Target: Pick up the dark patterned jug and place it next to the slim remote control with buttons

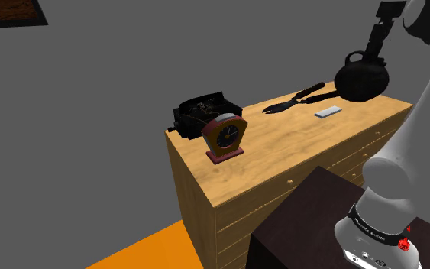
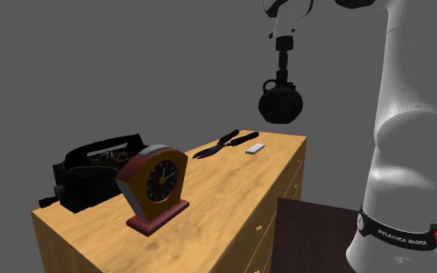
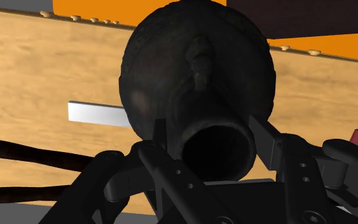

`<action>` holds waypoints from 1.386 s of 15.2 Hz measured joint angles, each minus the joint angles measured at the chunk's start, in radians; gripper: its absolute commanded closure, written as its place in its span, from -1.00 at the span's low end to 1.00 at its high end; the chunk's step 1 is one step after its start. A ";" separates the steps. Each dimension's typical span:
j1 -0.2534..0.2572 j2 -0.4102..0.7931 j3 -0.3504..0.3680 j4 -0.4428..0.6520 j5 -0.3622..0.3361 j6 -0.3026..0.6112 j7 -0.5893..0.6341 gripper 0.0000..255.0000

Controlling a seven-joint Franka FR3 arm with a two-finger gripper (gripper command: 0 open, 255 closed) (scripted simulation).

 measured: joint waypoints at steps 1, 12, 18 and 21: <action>0.003 -0.008 0.002 -0.025 -0.005 0.019 0.004 1.00; 0.017 -0.054 0.012 -0.220 -0.035 0.178 0.026 1.00; 0.019 -0.066 0.014 -0.312 -0.042 0.260 0.032 1.00; 0.020 -0.068 0.014 -0.352 -0.044 0.298 0.034 1.00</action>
